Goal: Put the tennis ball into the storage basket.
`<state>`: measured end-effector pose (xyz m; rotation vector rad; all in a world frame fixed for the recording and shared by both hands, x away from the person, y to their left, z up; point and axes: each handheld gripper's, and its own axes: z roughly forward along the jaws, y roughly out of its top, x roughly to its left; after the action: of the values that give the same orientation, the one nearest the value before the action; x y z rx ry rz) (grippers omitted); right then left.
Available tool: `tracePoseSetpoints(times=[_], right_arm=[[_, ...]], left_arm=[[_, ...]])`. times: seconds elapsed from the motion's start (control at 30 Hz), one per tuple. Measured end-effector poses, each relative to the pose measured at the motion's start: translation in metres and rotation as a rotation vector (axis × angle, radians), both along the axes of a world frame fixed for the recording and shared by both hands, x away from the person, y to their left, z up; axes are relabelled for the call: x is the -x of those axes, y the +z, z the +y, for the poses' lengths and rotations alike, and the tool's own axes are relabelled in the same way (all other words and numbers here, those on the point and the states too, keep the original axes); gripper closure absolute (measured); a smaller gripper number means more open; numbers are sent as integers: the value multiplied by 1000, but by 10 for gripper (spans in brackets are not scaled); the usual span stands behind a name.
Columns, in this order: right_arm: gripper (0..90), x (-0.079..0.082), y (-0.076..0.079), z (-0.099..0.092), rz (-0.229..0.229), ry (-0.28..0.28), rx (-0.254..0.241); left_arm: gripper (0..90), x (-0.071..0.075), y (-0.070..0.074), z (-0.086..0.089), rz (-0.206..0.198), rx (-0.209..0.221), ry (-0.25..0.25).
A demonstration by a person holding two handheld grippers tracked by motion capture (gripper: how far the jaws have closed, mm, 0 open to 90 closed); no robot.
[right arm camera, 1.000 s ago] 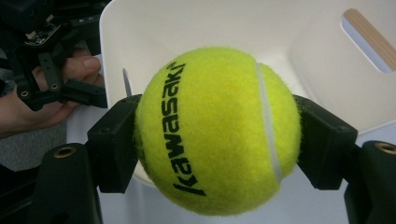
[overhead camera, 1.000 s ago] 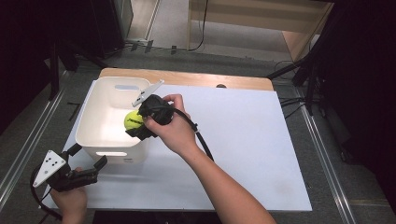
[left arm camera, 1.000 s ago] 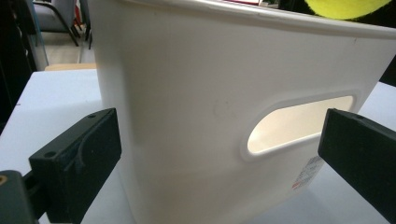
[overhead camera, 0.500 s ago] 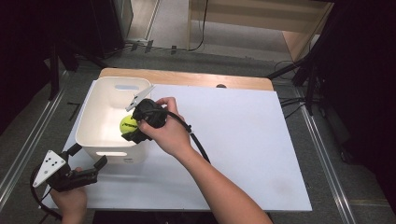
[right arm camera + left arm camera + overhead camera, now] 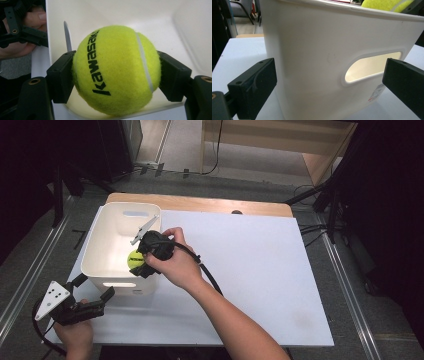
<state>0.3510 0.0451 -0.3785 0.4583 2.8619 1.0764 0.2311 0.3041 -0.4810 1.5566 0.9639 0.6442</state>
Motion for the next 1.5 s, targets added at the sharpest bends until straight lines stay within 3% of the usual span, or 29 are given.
tracePoseSetpoints(times=[0.17, 0.27, 0.53, 0.63, 0.93, 1.5], right_arm=[[193, 1, 0, 0, 2, -13, 18], [149, 1, 3, -3, 19, -17, 5], [87, 4, 12, -18, -10, -26, -45], [7, 7, 14, -22, -17, -29, -55], [0, 14, 16, -34, -50, -59, -83], [0, 19, 6, -67, -52, -142, -119]], left_arm=[[0, 0, 0, 0, 1, 1, 2], [0, 0, 0, 0, 1, -1, 2], [0, 0, 0, 0, 4, -7, 3], [0, 0, 0, 0, 3, -10, 5], [0, 0, 0, 0, 3, -11, 3], [0, 0, 0, -1, 4, -12, 5]])
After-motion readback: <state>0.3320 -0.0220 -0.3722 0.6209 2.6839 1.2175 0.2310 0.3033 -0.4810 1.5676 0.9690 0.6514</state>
